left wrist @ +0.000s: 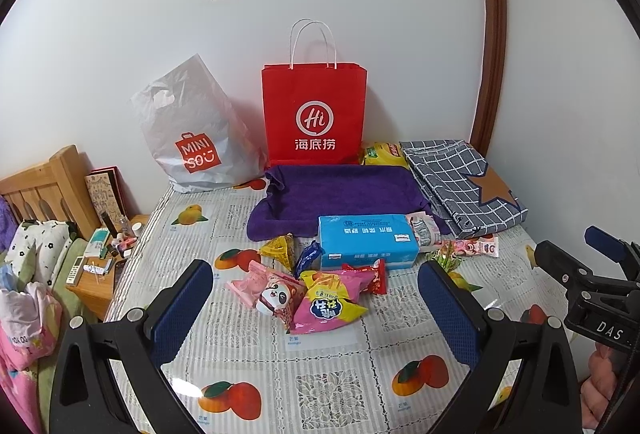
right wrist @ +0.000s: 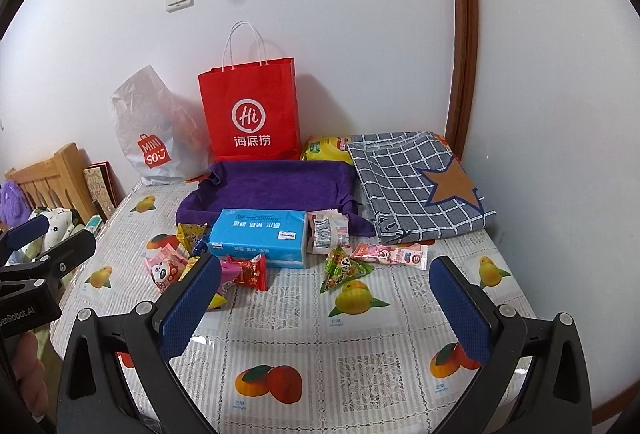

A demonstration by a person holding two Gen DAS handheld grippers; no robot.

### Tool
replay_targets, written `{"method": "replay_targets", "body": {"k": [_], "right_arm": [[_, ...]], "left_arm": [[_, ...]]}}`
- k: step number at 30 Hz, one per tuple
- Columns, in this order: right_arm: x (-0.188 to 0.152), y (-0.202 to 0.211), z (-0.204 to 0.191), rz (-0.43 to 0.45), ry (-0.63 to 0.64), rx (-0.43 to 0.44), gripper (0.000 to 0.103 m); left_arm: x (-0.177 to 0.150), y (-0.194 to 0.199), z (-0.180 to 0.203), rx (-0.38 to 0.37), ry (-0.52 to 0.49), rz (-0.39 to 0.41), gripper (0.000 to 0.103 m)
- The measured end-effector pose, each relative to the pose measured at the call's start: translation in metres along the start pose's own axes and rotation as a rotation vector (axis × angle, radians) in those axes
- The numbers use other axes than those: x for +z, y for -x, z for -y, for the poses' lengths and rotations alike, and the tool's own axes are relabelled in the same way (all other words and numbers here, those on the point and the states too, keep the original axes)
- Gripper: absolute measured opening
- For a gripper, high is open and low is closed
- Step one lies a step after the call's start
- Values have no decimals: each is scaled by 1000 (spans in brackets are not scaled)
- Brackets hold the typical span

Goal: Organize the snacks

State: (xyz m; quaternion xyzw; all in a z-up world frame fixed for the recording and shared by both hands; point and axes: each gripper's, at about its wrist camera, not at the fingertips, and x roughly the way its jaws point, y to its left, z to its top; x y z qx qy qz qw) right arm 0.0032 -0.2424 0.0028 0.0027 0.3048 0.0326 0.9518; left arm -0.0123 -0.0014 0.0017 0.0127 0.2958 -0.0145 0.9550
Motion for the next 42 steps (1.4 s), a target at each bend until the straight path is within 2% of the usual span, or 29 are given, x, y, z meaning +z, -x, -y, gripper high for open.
{"method": "replay_targets", "body": {"k": [11,25,38,42], "right_arm": [[-1,0,-1,-2,1,-1,103],[-3,-10,-4,-15,11,-6,103],[-6,-51,-5,-71,24,-29,103],[-7,-65,-10,-86,44,-22,103]], "left_arm": [[-2,0,-1,-2,3,3,103],[-3,-12,-2,-42,15,-3,103],[-3,-48,-11,-76,15,-51,103],[-3,-63,-15,-54,22,-67,103]]}}
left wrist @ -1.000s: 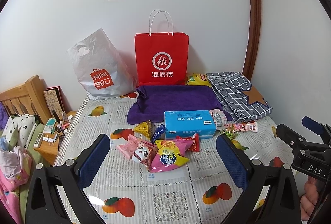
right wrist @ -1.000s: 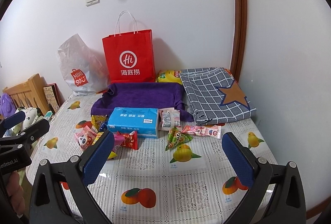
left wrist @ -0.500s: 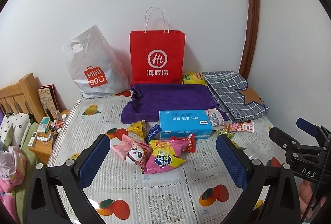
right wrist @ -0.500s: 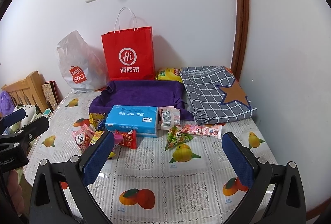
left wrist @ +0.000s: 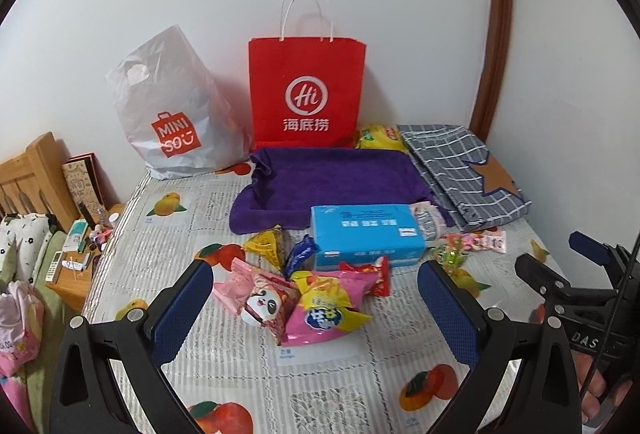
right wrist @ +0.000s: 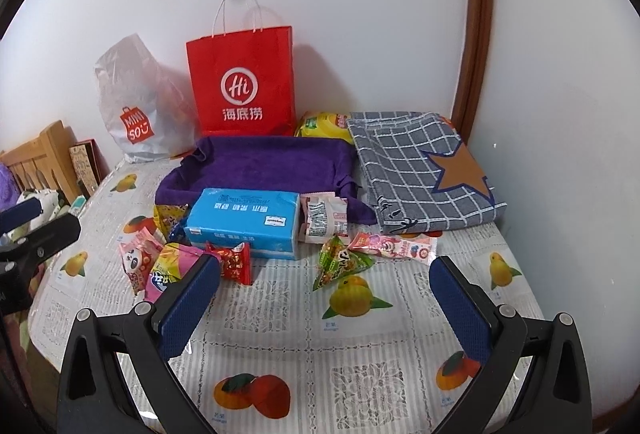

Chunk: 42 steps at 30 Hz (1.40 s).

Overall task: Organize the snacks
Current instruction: 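Grasp the green triangular chip bag with the right tool while the left tool approaches the panda candy bag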

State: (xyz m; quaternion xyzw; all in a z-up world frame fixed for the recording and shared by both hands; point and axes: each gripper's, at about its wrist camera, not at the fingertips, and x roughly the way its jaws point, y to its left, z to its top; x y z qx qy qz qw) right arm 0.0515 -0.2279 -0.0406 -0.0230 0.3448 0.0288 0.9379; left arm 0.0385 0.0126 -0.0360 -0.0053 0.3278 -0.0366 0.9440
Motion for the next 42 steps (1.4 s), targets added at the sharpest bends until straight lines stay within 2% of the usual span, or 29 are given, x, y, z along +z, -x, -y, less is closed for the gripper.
{"method": "replay_targets", "body": {"k": [9,12,17,21,23,28,30,34,35,38,42], "right_arm": [[5,-34,1,-29,16,-69,103],[6,-51,7,-51,21,-57,103],[-2,-87,24,-97,3,-54,100],[-9,-118,46,-154,-74,-20,96],[-11,-133,60,-177,-135,13,96],[-11,-156,77,-189,-227,84,80],[-9,-163,73,-192,-215,105,74],[-7,-173,57,-197,-175,145,71],[-8,-176,52,-202,-161,156,66],[-10,-183,40,-221,-117,147,60],[-16,-193,26,-237,-49,89,51]], "left_arm": [[9,-43,-16,81,48,-66,103],[8,-54,-20,91,43,-66,103],[5,-76,-28,42,61,-71,103],[3,-97,-31,58,66,-94,103],[2,-107,-31,101,30,-120,103],[4,-123,-38,80,52,-144,103],[6,-129,-39,67,62,-147,103],[9,-143,-35,56,57,-170,103],[10,-144,-34,56,55,-171,103],[10,-149,-30,49,51,-182,103],[10,-152,-30,42,54,-185,103]]}}
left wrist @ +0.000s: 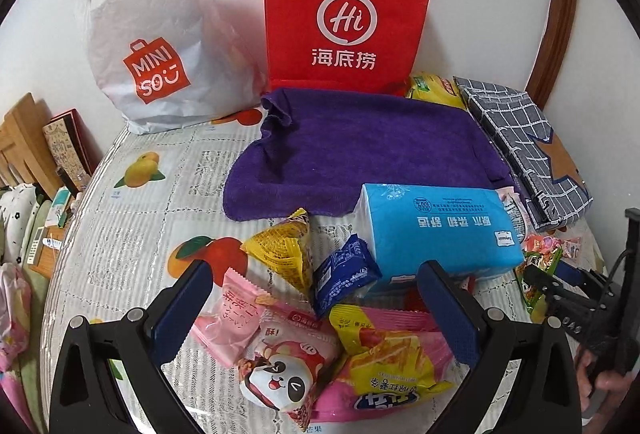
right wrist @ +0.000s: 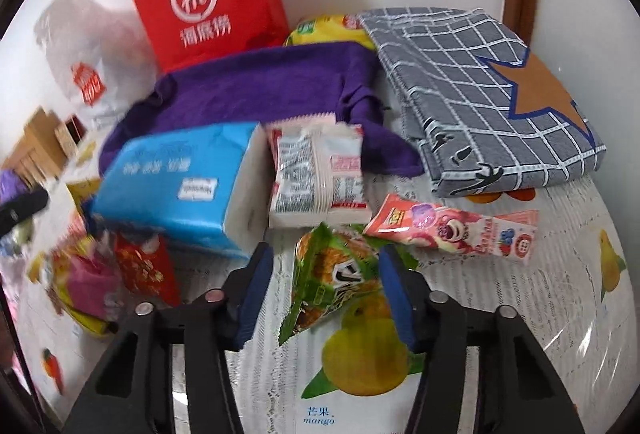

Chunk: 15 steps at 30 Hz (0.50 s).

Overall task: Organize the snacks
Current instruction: 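Grasp the green triangular chip bag with the right tool while the left tool approaches the panda candy bag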

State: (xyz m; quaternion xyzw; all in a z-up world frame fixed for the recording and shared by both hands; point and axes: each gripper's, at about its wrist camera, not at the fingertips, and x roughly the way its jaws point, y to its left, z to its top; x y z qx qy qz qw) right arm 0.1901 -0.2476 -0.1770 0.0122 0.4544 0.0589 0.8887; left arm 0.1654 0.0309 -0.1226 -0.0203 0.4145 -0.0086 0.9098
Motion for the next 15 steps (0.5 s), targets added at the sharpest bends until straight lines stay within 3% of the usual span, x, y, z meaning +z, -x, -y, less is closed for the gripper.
{"method": "replay_targets", "body": {"k": [4,9,15], "right_arm": [[-1,0,-4,7,22,-41,40],[-4,20,1,25,-13,24,37],[-15,43,-24,61,59,112,37]], "left_arm": [[-3,2,-3,0,0,-2,103],[-9,10,-20,6,30,-5,103],[-20,19,-39,-32,79,-11,103]]}}
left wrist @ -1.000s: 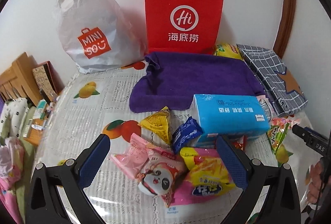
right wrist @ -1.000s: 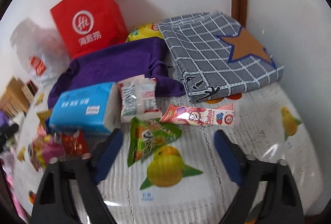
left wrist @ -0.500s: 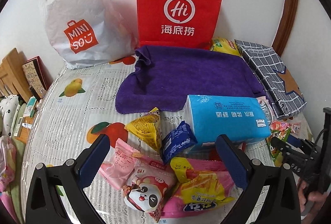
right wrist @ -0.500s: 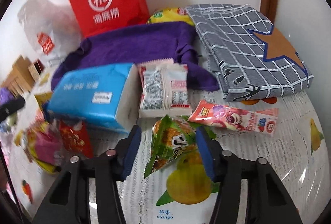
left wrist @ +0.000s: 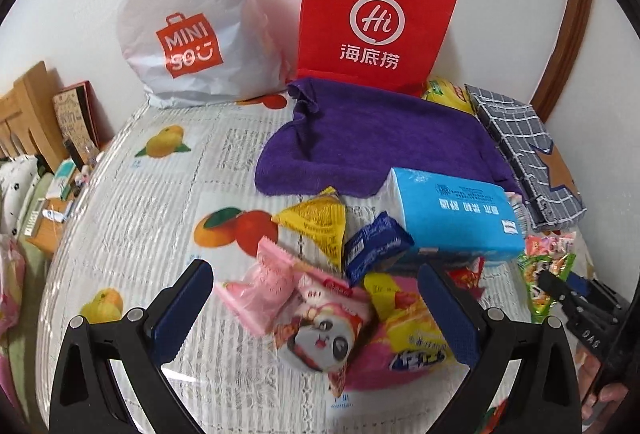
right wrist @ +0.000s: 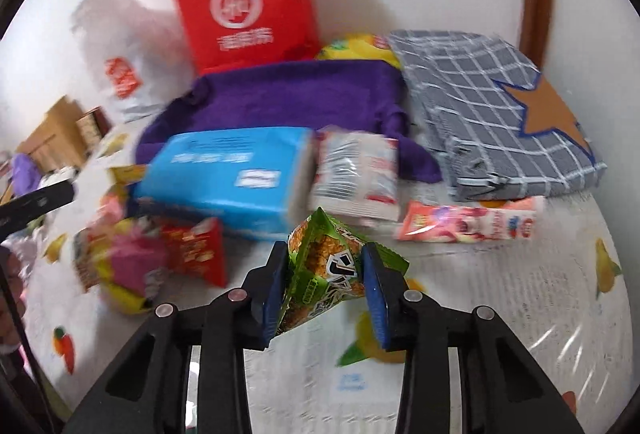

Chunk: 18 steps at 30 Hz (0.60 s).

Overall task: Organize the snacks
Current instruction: 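Grasp the green triangular chip bag with the right tool while the left tool approaches the panda candy bag, then grasp the panda-print pink candy bag with the left tool while the right tool lifts the chip bag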

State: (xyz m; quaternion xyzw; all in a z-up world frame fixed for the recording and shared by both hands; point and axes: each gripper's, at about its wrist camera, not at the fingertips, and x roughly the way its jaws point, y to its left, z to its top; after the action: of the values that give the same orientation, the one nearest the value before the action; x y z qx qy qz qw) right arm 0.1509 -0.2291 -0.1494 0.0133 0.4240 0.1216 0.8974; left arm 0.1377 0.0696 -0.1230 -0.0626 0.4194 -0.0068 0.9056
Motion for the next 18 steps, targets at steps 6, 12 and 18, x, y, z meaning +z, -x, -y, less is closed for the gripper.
{"method": "replay_targets", "body": {"k": [6,12,18], "right_arm": [[-21,-5,-2,-45,15,2,37],[-36,1,9,-51,17,-10,37],[-46,10,20,-50,7,-2,38]], "left_arm": [[-16,-5,2,18,-15,-27,103],[-27,-22,-4,56,-8,-78,102],[-33,-41,-4,39,-7,-124,79]]}}
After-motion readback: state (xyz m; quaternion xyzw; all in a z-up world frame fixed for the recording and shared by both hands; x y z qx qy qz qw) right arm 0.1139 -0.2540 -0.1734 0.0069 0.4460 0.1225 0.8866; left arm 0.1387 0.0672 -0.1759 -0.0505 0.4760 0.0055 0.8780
